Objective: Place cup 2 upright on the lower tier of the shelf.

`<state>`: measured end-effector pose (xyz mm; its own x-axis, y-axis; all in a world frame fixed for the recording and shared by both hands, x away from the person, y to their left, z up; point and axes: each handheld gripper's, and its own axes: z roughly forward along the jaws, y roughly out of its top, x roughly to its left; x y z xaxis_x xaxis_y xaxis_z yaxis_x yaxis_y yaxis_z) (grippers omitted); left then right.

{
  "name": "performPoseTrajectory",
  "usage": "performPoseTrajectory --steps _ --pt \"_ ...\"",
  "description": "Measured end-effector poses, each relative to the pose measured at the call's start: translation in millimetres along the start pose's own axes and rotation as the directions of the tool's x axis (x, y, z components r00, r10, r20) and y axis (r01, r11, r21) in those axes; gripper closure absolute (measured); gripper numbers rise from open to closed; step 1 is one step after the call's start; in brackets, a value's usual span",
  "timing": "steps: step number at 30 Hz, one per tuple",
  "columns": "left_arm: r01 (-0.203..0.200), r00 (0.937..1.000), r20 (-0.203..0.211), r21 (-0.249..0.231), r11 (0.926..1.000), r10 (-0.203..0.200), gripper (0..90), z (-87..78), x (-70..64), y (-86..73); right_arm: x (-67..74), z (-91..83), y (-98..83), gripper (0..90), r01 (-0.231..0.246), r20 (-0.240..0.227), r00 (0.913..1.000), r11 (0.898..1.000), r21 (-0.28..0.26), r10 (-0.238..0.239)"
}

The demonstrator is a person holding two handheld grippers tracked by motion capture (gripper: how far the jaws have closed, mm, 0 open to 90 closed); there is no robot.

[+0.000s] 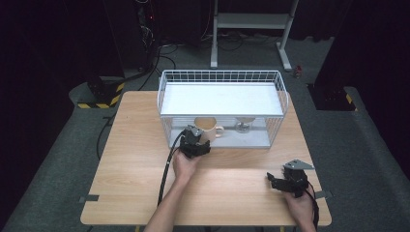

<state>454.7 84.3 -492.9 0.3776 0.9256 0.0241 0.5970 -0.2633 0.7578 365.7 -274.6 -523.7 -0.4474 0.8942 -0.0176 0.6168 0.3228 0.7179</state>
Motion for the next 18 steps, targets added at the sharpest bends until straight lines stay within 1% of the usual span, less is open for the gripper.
performPoseTrajectory --steps 4,6,8,11,12,14,16,18 --pt "0.002 1.0000 -0.004 -0.004 1.0000 -0.002 37.4 2.6 1.6 0.0 0.0 0.0 0.0 22.0 0.000 0.000 1.0000 1.000 0.000 0.000" --pt "0.020 0.9998 -0.003 -0.007 0.9998 -0.021 39.4 4.3 2.0 -0.6 0.0 0.0 0.0 22.0 0.000 0.000 1.0000 1.000 0.000 0.000" --pt "0.018 0.9998 -0.007 0.000 0.9998 -0.018 40.8 4.7 2.9 -0.6 0.1 0.0 0.0 22.0 -0.001 0.000 1.0000 1.000 0.001 0.001" --pt "0.016 0.9998 -0.013 -0.012 0.9998 -0.017 43.7 5.4 3.3 -0.4 0.1 0.0 0.0 22.0 -0.001 0.001 1.0000 1.000 0.000 0.001" --pt "0.016 0.9998 -0.009 -0.008 0.9998 -0.017 45.0 5.4 4.2 -0.2 0.1 0.0 0.0 22.0 0.000 0.001 1.0000 1.000 0.000 0.000" --pt "0.033 0.9994 -0.004 -0.009 0.9994 -0.033 47.2 5.9 4.7 -0.3 0.1 0.0 0.0 22.0 -0.001 0.001 1.0000 1.000 0.000 0.001" --pt "0.031 0.9995 -0.006 -0.004 0.9995 -0.032 49.0 6.9 5.3 0.5 0.1 -0.1 0.0 22.0 -0.002 0.000 1.0000 1.000 0.001 0.002" --pt "0.016 0.9998 -0.014 0.011 0.9998 -0.016 49.8 8.6 5.5 3.2 0.2 0.0 0.0 22.0 -0.002 0.000 1.0000 1.000 0.000 0.002"
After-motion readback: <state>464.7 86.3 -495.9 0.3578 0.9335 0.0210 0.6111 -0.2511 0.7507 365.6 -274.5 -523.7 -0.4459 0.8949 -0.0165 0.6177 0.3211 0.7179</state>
